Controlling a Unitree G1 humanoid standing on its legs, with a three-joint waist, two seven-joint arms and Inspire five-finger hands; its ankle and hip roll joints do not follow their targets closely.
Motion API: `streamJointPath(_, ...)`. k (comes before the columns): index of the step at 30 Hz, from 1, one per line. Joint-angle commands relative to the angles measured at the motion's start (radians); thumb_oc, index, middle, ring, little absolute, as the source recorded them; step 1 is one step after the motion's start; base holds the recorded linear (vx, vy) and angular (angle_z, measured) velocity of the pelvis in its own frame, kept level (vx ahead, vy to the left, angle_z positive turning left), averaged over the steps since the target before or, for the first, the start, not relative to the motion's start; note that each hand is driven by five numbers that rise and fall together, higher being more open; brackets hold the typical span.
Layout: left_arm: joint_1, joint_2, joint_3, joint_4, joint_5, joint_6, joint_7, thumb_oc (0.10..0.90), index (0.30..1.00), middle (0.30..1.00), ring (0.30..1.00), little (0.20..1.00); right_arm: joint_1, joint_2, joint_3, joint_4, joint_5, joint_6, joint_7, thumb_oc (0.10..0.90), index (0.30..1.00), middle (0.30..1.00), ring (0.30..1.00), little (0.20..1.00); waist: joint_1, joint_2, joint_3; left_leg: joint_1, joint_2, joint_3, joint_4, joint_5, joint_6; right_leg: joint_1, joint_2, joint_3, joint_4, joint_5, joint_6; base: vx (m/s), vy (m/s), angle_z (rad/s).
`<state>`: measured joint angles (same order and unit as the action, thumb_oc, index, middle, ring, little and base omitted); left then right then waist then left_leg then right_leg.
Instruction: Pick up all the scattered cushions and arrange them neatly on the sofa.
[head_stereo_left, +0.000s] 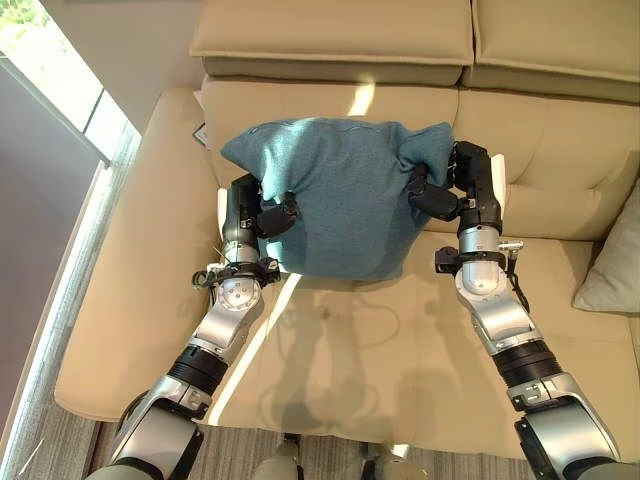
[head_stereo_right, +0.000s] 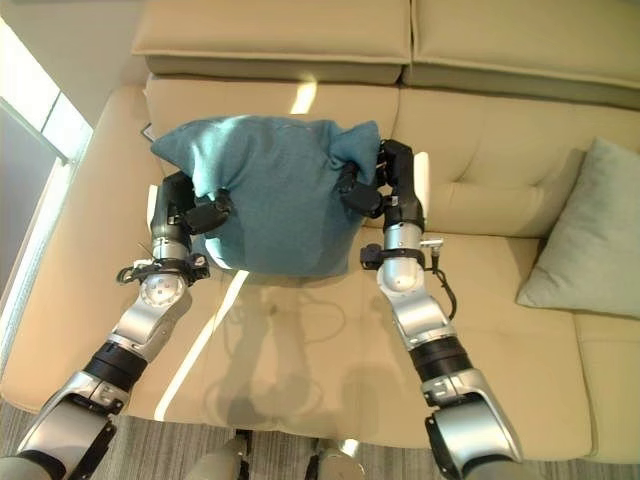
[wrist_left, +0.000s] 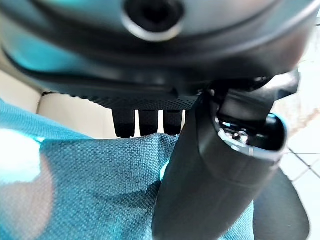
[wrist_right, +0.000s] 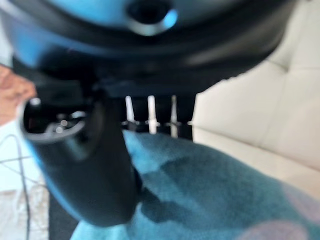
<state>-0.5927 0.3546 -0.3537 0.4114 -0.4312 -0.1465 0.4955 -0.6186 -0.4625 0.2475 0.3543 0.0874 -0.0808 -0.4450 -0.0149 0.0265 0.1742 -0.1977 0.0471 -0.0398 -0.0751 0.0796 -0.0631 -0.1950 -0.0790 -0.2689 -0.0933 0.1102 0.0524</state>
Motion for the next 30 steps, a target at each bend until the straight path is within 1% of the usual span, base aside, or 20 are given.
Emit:
streamJointPath(1, -0.278, -0.045, -0.106, -0.019, 0.013, -0.222, -0.034, 0.400, 0.300, 0.300, 0.300, 0.300, -0.166, 0.012, 0.073, -0.068, -0.002, -0.164, 0.012, 0.400, 0.300, 0.300, 0.300, 0.300, -0.009, -0.011, -0.088, -0.055, -0.012, 0.060, -0.012, -0.003, -0.046, -0.007, 0.011, 0.034, 0.006, -0.083, 0.105, -0.04, 0.012, 0.15)
streamJointPath(6, -0.280, -0.071, -0.108, 0.016, -0.045, -0.225, -0.042, 0.400, 0.300, 0.300, 0.300, 0.300, -0.185, 0.009, 0.084, -0.024, 0.004, -0.155, 0.001, 0.400, 0.300, 0.300, 0.300, 0.300, -0.016, -0.016, -0.082, -0.081, -0.010, 0.066, -0.012, 0.004, -0.046, -0.040, 0.012, 0.038, 0.006, -0.073, 0.104, -0.03, 0.006, 0.03)
streamJointPath(7, -0.270, -0.071, -0.106, 0.018, -0.044, -0.223, -0.045, 0.521, 0.481, 0.481, 0.481, 0.481, -0.184, 0.007, 0.081, -0.019, 0.003, -0.155, -0.001, 0.400, 0.300, 0.300, 0.300, 0.300, -0.018, -0.017, -0.078, -0.084, -0.008, 0.068, -0.012, 0.004, -0.047, -0.045, 0.011, 0.039, 0.006, -0.071, 0.104, -0.02, 0.004, -0.27)
streamJointPath(8, -0.262, -0.070, -0.106, 0.018, -0.043, -0.220, -0.050, 0.755, 0.832, 0.832, 0.832, 0.832, -0.180, 0.004, 0.078, -0.016, 0.002, -0.154, -0.001, 0.414, 0.321, 0.321, 0.321, 0.321, -0.018, -0.018, -0.076, -0.087, -0.008, 0.069, -0.012, 0.005, -0.047, -0.048, 0.011, 0.040, 0.006, -0.069, 0.104, -0.01, 0.009, -0.14)
streamJointPath(9, -0.254, -0.070, -0.105, 0.023, -0.044, -0.218, -0.052, 0.800, 0.900, 0.900, 0.900, 0.900, -0.175, 0.003, 0.077, -0.016, 0.001, -0.153, 0.000, 0.562, 0.542, 0.542, 0.542, 0.542, -0.019, -0.018, -0.077, -0.088, -0.007, 0.072, -0.012, 0.005, -0.047, -0.049, 0.011, 0.042, 0.006, -0.069, 0.103, 0.00, 0.008, -0.18)
streamJointPath(10, -0.245, -0.069, -0.105, 0.035, -0.047, -0.213, -0.058, 0.800, 0.900, 0.900, 0.900, 0.900, -0.169, 0.001, 0.075, -0.013, -0.002, -0.151, 0.002, 0.690, 0.735, 0.735, 0.735, 0.735, -0.020, -0.018, -0.075, -0.088, -0.006, 0.073, -0.012, 0.007, -0.048, -0.052, 0.011, 0.044, 0.006, -0.068, 0.103, 0.00, 0.009, -0.17)
streamJointPath(11, -0.240, -0.067, -0.106, 0.044, -0.045, -0.208, -0.065, 0.800, 0.900, 0.900, 0.900, 0.900, -0.163, -0.001, 0.074, -0.010, -0.004, -0.151, 0.003, 0.800, 0.900, 0.900, 0.900, 0.900, -0.021, -0.019, -0.074, -0.089, -0.006, 0.075, -0.012, 0.007, -0.049, -0.053, 0.012, 0.047, 0.006, -0.068, 0.102, -0.01, 0.002, 0.20)
streamJointPath(13, -0.232, -0.050, -0.108, 0.057, -0.033, -0.197, -0.076, 0.800, 0.900, 0.900, 0.900, 0.900, -0.152, -0.010, 0.070, -0.004, -0.007, -0.149, 0.007, 0.800, 0.900, 0.900, 0.900, 0.900, -0.022, -0.020, -0.075, -0.089, -0.004, 0.078, -0.012, 0.007, -0.048, -0.056, 0.012, 0.048, 0.006, -0.067, 0.103, 0.00, -0.002, 0.21)
streamJointPath(16, -0.221, -0.006, -0.100, 0.069, -0.001, -0.185, -0.090, 0.800, 0.900, 0.900, 0.900, 0.900, -0.130, -0.046, 0.062, -0.003, -0.020, -0.148, 0.016, 0.800, 0.900, 0.900, 0.900, 0.900, -0.023, -0.019, -0.078, -0.087, -0.002, 0.080, -0.012, 0.007, -0.048, -0.053, 0.013, 0.049, 0.006, -0.069, 0.104, 0.00, -0.004, -0.05)
streamJointPath(19, -0.193, 0.056, -0.072, 0.076, 0.030, -0.176, -0.112, 0.800, 0.900, 0.900, 0.900, 0.900, -0.099, -0.122, 0.041, -0.008, -0.036, -0.149, 0.029, 0.800, 0.900, 0.900, 0.900, 0.900, -0.021, -0.019, -0.080, -0.074, -0.001, 0.082, -0.012, 0.002, -0.049, -0.043, 0.013, 0.049, 0.006, -0.072, 0.104, 0.00, 0.000, 0.00)
streamJointPath(21, -0.149, 0.114, -0.030, 0.080, 0.042, -0.172, -0.133, 0.800, 0.900, 0.900, 0.900, 0.900, -0.052, -0.189, 0.009, -0.015, -0.051, -0.152, 0.043, 0.800, 0.900, 0.900, 0.900, 0.900, -0.018, -0.017, -0.084, -0.061, 0.000, 0.083, -0.012, 0.000, -0.050, -0.031, 0.012, 0.046, 0.006, -0.076, 0.106, 0.03, -0.008, 0.03)
streamJointPath(22, -0.077, 0.158, 0.027, 0.077, 0.041, -0.168, -0.155, 0.800, 0.900, 0.900, 0.900, 0.900, 0.014, -0.255, -0.038, -0.016, -0.070, -0.151, 0.054, 0.800, 0.900, 0.900, 0.900, 0.900, -0.016, -0.016, -0.089, -0.047, -0.001, 0.080, -0.012, -0.004, -0.050, -0.018, 0.011, 0.041, 0.006, -0.081, 0.107, 0.06, -0.017, 0.07)
streamJointPath(24, 0.004, 0.187, 0.090, 0.076, 0.041, -0.160, -0.172, 0.800, 0.900, 0.900, 0.900, 0.900, 0.092, -0.302, -0.097, -0.024, -0.085, -0.142, 0.070, 0.800, 0.900, 0.900, 0.900, 0.900, -0.015, -0.016, -0.094, -0.033, -0.001, 0.082, -0.012, -0.006, -0.050, -0.001, 0.010, 0.037, 0.006, -0.085, 0.107, 0.07, -0.028, 0.07)
streamJointPath(25, 0.100, 0.198, 0.163, 0.072, 0.030, -0.156, -0.189, 0.800, 0.900, 0.900, 0.900, 0.900, 0.193, -0.320, -0.172, -0.021, -0.089, -0.132, 0.086, 0.800, 0.900, 0.900, 0.900, 0.900, -0.015, -0.017, -0.101, -0.021, -0.002, 0.080, -0.012, -0.010, -0.049, 0.014, 0.010, 0.034, 0.006, -0.091, 0.106, 0.07, -0.029, 0.05)
streamJointPath(26, 0.104, 0.198, 0.163, 0.069, 0.030, -0.155, -0.190, 0.800, 0.900, 0.900, 0.900, 0.900, 0.199, -0.320, -0.174, -0.025, -0.090, -0.131, 0.087, 0.800, 0.900, 0.900, 0.900, 0.900, -0.014, -0.017, -0.102, -0.019, -0.002, 0.080, -0.012, -0.010, -0.049, 0.016, 0.010, 0.034, 0.006, -0.091, 0.106, 0.07, -0.031, 0.02)
streamJointPath(30, 0.307, 0.170, 0.287, 0.044, 0.032, -0.143, -0.209, 0.800, 0.900, 0.900, 0.900, 0.900, 0.379, -0.294, -0.283, 0.004, -0.094, -0.111, 0.124, 0.800, 0.900, 0.900, 0.900, 0.900, -0.008, -0.017, -0.108, 0.018, -0.001, 0.078, -0.012, -0.018, -0.049, 0.061, 0.012, 0.025, 0.006, -0.107, 0.102, 0.05, -0.028, 0.00)
